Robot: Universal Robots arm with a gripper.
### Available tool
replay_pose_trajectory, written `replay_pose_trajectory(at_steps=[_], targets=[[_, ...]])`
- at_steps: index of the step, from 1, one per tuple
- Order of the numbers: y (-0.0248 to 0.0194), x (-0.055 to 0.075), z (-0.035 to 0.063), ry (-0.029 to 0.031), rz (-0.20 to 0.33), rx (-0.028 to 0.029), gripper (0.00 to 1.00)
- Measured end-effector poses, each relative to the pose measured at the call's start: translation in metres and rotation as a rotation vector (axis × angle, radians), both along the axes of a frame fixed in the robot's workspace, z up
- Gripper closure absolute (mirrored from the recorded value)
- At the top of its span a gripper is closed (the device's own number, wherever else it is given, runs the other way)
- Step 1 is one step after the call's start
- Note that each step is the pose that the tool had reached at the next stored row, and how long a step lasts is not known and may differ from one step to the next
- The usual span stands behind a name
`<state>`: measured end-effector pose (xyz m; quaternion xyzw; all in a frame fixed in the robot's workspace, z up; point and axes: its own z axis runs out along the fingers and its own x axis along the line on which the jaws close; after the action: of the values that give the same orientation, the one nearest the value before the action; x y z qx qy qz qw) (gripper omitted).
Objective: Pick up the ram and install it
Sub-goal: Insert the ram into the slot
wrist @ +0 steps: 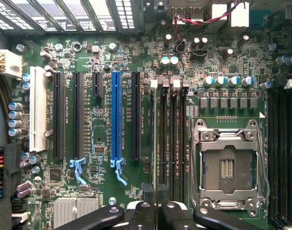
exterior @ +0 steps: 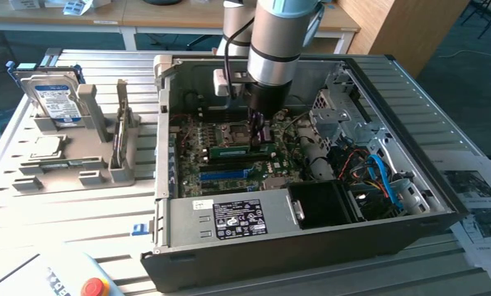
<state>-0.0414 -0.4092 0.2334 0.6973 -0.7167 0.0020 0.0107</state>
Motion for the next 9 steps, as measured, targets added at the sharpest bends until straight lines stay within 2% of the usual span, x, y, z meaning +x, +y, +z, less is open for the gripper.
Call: replay_pose_trajectory(at_steps=[9], targets=[[-0.0001, 0.0003, -0.0002, 0.0017, 0.000, 0.0021, 0.88]])
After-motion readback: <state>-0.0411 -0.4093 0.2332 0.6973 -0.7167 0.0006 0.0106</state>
